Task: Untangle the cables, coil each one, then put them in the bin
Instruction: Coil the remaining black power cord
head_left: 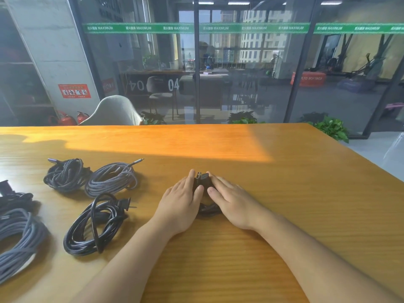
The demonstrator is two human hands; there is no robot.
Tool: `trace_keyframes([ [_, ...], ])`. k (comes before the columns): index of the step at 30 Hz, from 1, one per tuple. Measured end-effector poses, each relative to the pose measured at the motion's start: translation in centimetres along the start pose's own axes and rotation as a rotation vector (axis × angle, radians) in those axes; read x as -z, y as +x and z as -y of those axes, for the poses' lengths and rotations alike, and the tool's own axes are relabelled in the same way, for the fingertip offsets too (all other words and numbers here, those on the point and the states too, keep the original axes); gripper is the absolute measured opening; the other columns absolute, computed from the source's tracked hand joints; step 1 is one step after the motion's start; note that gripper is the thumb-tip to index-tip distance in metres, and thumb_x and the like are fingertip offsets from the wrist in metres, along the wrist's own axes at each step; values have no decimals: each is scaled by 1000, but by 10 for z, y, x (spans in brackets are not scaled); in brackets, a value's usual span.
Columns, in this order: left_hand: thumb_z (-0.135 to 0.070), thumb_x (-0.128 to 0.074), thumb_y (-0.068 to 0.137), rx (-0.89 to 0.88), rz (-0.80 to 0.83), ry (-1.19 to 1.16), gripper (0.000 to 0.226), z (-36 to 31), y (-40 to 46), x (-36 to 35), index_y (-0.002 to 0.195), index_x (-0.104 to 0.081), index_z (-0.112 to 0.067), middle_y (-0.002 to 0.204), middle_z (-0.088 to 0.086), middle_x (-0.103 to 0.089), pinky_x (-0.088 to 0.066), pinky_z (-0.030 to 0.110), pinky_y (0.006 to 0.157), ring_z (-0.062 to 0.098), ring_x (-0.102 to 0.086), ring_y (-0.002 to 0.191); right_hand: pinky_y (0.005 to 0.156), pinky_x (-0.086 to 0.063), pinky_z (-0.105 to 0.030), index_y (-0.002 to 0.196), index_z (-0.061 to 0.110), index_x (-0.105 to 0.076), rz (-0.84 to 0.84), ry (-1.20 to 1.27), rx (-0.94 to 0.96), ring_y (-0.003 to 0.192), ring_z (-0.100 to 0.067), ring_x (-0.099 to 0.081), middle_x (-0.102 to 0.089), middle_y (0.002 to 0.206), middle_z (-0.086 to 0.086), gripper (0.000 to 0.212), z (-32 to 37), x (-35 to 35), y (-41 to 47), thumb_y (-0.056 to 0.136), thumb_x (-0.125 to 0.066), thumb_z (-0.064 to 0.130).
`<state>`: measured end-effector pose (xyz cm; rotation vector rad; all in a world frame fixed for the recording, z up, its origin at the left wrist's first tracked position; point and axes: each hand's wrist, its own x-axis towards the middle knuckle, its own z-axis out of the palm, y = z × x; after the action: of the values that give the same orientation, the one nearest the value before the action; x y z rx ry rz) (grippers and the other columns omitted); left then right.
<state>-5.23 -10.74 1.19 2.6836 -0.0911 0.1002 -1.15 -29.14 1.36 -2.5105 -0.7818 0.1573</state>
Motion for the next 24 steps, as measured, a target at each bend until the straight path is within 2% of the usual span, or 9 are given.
trace_keyframes([
  [6, -39, -17, 112, -4, -21, 84, 62, 2, 3, -1, 166, 5, -18, 174, -1, -15, -14, 35, 127, 11, -8, 160, 128, -15, -34, 168, 24, -7, -34, -108, -8, 158, -14, -18, -14, 173, 8, 60, 3, -5, 5, 112, -20, 43],
  [12, -41, -22, 112, 6, -137, 47, 61, -1, -4, -7, 167, -10, -17, 168, 4, -32, -21, 35, 124, 15, -22, 157, 124, -26, -39, 167, 30, -14, -94, -65, -24, 153, -18, -31, -25, 170, 12, 59, 3, -10, 0, 110, -21, 48],
  [15, -45, -25, 111, 18, -142, 20, 62, -1, -4, -7, 166, -14, -18, 168, 4, -33, -22, 35, 123, 17, -26, 156, 123, -29, -41, 166, 33, -16, -92, -33, -35, 152, -17, -31, -25, 170, 14, 59, 3, -8, 0, 110, -23, 51],
  [20, -47, -21, 110, 26, -133, 18, 65, 0, -4, -10, 167, -9, -17, 169, 4, -30, -19, 32, 126, 15, -21, 157, 122, -32, -41, 164, 30, -25, -93, -14, -42, 150, -15, -35, -31, 167, 13, 57, 1, -9, 2, 109, -29, 47],
  [22, -47, -19, 110, 19, -133, 23, 66, 0, -6, -12, 167, -8, -15, 170, 4, -28, -17, 31, 127, 16, -20, 158, 123, -31, -40, 164, 26, -26, -92, -50, -52, 150, -16, -35, -34, 166, 8, 61, 4, -8, 1, 107, -26, 47],
  [24, -45, -21, 112, 14, -125, 21, 64, -1, -7, -10, 166, -9, -13, 170, 5, -28, -17, 31, 127, 17, -20, 158, 127, -22, -35, 165, 23, -24, -72, -90, -61, 154, -15, -29, -32, 168, 3, 61, 7, -5, -1, 108, -25, 43],
])
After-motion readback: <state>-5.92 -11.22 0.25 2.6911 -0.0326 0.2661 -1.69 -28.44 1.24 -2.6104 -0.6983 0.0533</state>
